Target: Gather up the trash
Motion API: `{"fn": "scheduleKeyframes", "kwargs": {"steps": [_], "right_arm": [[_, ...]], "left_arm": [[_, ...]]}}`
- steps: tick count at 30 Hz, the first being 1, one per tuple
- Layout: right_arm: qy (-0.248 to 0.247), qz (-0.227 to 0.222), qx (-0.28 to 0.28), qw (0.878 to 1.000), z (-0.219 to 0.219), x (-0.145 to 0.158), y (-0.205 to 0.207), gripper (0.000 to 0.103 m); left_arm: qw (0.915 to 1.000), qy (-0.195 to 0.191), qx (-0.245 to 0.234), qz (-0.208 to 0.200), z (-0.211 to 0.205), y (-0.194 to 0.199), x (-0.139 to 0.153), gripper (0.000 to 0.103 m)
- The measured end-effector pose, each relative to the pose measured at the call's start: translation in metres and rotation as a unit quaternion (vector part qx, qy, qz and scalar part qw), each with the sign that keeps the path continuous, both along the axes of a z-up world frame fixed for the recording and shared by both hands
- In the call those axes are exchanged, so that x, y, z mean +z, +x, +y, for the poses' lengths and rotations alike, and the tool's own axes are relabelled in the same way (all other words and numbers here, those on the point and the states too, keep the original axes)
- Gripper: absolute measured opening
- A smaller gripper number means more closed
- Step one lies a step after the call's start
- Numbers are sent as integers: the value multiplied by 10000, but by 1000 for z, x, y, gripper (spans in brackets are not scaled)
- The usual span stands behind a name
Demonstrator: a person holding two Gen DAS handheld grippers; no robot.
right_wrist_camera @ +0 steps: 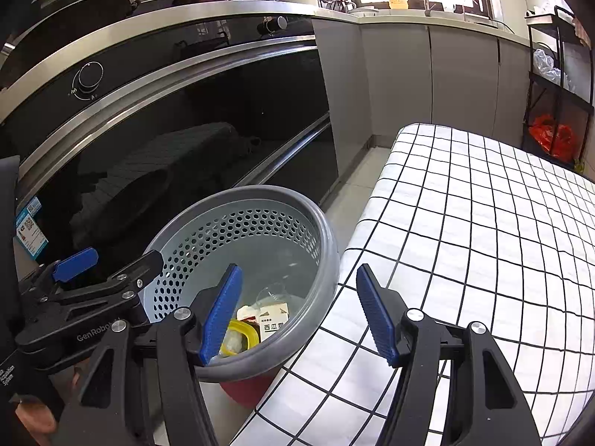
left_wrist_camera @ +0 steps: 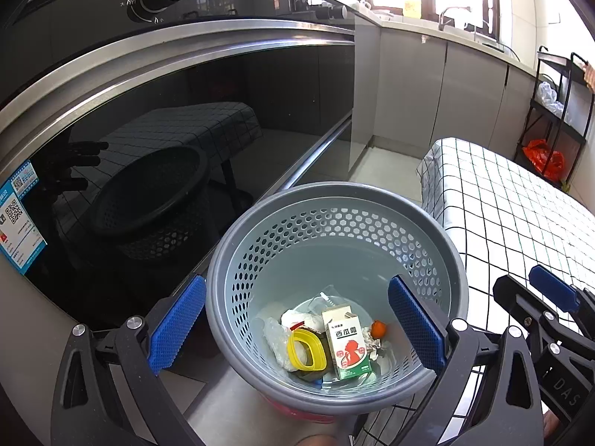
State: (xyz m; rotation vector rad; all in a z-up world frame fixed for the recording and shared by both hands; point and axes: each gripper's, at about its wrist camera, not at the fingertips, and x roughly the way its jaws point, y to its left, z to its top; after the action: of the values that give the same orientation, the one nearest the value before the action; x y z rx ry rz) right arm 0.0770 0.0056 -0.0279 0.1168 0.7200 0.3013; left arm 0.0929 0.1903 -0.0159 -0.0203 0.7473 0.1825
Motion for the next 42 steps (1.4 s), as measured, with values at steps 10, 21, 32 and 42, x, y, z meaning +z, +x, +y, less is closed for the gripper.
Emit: {"fn": "scheduleKeyframes", "kwargs": {"steps": [10, 21, 32, 42], "right_arm": [[-21, 10, -28, 10000, -1, 0, 0, 62], [-27, 5, -10, 10000, -1, 0, 2, 62], [-14, 11, -10, 10000, -1, 0, 1, 62], [-34, 23, 0, 10000, 3, -2, 2, 62]], "left_arm": [[10000, -44, 13, 13, 2, 0, 0, 97], [10000, 26, 57, -44, 2, 0, 3, 97], [9999, 62, 48, -100, 0, -1, 4, 97], [9999, 51, 56, -89, 1, -1, 4, 97]]}}
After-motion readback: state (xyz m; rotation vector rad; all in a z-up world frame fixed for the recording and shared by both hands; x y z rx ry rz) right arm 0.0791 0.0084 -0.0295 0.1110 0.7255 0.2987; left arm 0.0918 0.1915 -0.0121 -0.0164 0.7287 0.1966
